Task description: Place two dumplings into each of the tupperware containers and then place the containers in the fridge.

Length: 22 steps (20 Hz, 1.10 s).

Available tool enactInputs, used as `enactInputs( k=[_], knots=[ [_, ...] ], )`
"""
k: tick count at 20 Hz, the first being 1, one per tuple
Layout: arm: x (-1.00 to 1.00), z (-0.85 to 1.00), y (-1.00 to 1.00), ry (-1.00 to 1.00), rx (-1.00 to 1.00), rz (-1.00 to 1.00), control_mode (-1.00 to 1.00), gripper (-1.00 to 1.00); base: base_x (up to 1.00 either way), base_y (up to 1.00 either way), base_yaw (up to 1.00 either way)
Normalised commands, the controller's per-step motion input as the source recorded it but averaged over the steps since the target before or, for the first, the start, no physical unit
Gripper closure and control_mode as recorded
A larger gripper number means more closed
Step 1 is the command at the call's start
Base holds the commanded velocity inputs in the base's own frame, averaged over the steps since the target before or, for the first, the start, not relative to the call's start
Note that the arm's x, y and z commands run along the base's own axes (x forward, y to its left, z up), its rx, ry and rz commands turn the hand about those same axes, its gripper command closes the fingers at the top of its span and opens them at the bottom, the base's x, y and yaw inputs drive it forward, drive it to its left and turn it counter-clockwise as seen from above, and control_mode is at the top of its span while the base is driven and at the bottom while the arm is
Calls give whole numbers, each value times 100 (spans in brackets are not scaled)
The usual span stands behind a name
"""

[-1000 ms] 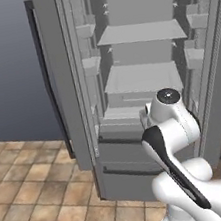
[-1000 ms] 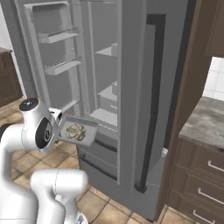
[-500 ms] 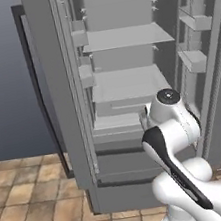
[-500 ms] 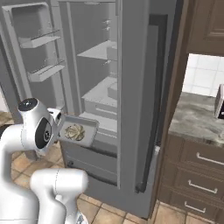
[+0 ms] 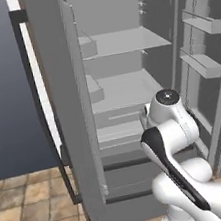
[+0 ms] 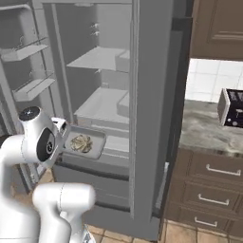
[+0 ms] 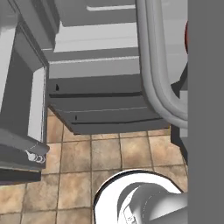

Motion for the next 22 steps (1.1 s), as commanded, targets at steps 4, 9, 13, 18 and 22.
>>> enactInputs(
  k=[4,9,13,18,22],
  knots=[
    [0,0,0,0,0,0,100,100,51,0,-21],
    [0,0,0,0,0,0,100,100,49,0,-29],
    [0,0,0,0,0,0,100,100,35,18,-29],
    [0,0,0,0,0,0,100,100,30,29,-26],
    [0,0,0,0,0,0,100,100,35,43,-20]
  ],
)
